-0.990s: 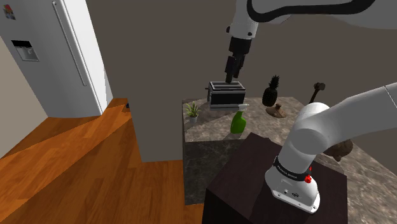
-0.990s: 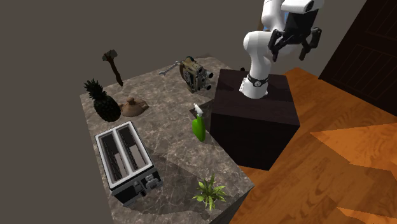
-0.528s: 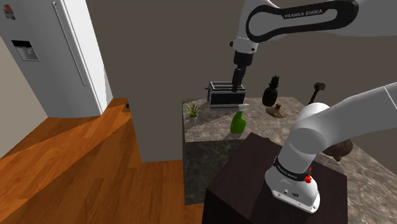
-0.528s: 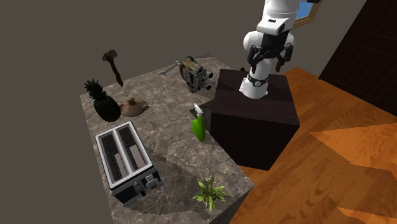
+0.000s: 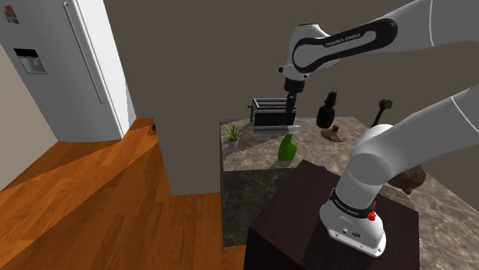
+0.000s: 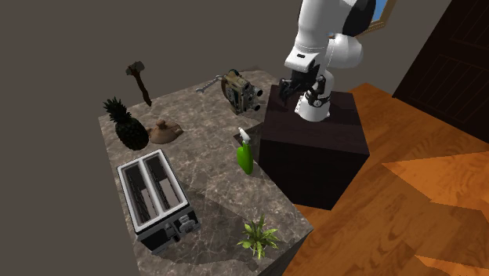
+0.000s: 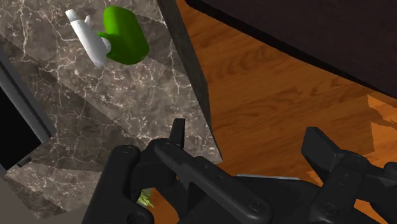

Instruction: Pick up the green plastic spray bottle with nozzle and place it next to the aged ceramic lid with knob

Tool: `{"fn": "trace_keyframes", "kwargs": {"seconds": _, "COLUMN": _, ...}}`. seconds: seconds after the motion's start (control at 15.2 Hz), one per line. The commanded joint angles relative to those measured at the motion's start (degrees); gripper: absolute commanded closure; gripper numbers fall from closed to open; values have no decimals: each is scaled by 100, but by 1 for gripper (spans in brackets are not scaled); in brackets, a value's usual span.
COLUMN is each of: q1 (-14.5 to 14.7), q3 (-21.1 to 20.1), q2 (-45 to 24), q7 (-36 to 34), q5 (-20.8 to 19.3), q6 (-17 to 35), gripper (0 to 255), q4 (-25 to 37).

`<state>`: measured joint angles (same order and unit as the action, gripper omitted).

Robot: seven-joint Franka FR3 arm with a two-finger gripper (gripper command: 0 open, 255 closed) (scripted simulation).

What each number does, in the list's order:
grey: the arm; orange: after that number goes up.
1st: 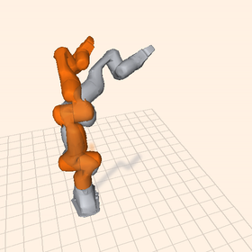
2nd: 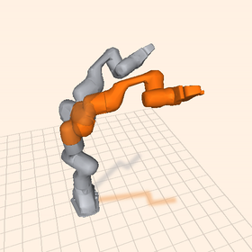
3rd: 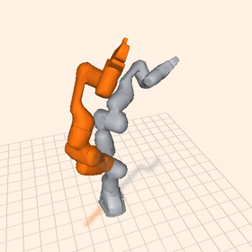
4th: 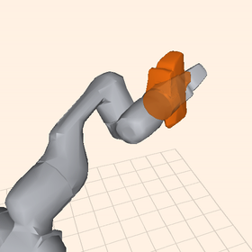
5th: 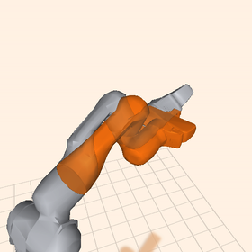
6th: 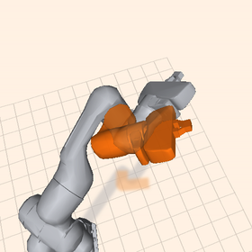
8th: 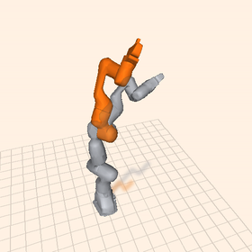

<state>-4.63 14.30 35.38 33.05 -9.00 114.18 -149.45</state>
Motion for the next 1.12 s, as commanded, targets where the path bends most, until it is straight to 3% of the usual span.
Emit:
{"fn": "trace_keyframes", "kwargs": {"seconds": 0.0, "q1": -56, "q3": 213, "q2": -264, "q7": 325, "q5": -169, "q6": 326, "gripper": 0, "q4": -48}}
{"fn": "trace_keyframes", "kwargs": {"seconds": 0.53, "q1": -130, "q3": 1067, "q2": -1752, "q7": 1619, "q5": -511, "q6": 1665, "gripper": 0, "q4": 181}}
{"fn": "trace_keyframes", "kwargs": {"seconds": 0.92, "q1": -86, "q3": 1593, "q2": -3164, "q7": 2814, "q5": -154, "q6": 2598, "gripper": 0, "q4": 706}}
{"fn": "trace_keyframes", "kwargs": {"seconds": 1.06, "q1": -95, "q3": 1611, "q2": -3317, "q7": 2917, "q5": -73, "q6": 2730, "gripper": 0, "q4": 721}}
